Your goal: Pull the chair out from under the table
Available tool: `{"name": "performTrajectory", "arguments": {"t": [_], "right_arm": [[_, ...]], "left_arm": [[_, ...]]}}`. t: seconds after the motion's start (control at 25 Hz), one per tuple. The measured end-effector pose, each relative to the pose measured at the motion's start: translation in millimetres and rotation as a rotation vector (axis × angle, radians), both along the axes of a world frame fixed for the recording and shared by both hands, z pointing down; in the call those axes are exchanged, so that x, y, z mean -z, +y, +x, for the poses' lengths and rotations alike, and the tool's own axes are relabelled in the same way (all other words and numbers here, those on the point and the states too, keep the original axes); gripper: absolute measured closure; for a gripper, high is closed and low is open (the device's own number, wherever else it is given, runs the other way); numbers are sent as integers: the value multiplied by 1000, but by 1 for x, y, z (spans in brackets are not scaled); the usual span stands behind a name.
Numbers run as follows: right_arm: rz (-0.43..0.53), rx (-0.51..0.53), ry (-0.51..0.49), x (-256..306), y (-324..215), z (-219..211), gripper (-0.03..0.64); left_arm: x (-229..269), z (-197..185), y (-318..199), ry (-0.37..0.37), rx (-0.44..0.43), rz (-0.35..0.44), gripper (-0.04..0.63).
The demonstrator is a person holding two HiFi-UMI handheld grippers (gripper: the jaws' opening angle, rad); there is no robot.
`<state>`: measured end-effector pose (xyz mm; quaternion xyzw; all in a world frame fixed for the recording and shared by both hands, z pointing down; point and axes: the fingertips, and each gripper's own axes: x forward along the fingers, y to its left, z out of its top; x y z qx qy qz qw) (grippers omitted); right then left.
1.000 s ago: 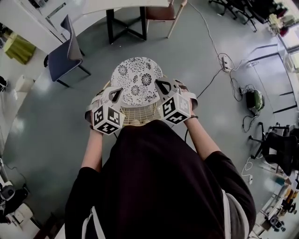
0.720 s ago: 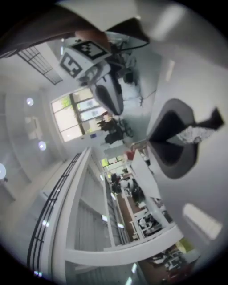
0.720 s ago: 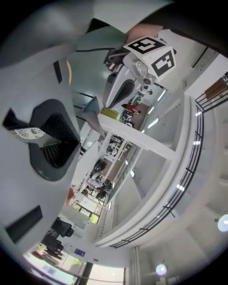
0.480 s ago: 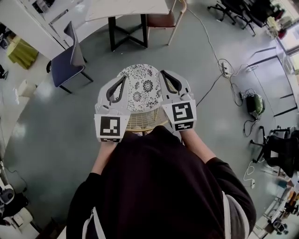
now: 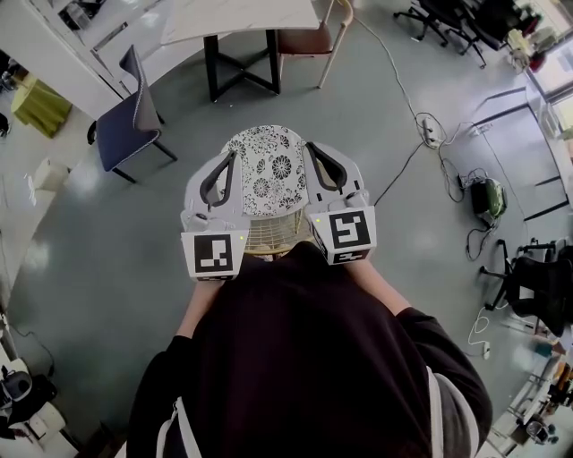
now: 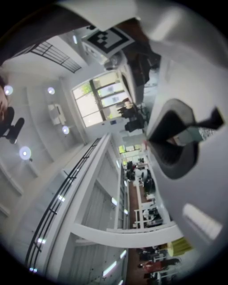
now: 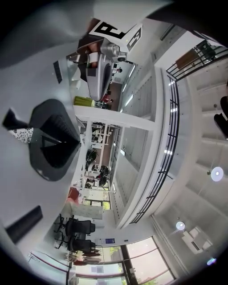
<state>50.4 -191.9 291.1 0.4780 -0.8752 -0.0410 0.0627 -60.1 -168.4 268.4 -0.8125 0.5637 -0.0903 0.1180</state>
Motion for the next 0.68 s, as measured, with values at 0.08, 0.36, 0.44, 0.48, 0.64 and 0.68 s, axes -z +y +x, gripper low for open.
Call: {"name": "performTrajectory", "arguments": {"t": [0.08, 0.36, 0.44, 0.48, 0.64, 0.68], "right_arm": [[12, 4, 10, 0, 1, -2, 595], [23, 23, 16, 1, 1, -7, 595], [22, 24, 17, 1, 1, -8, 595], [21, 24, 17, 1, 1, -8, 595], [15, 28, 20, -1, 1, -9, 595], [13, 29, 21, -2, 1, -9, 595]], "left_arm": [[-1, -1, 0, -3, 2, 14, 588], [-3, -3, 0, 14, 2, 4, 588], [-3, -3, -1, 17, 2, 2, 588], [-3, -4, -1, 19, 4, 0, 588], [-5, -4, -1, 14, 4, -4, 588], [-5, -4, -1, 10, 3, -4, 588]]}}
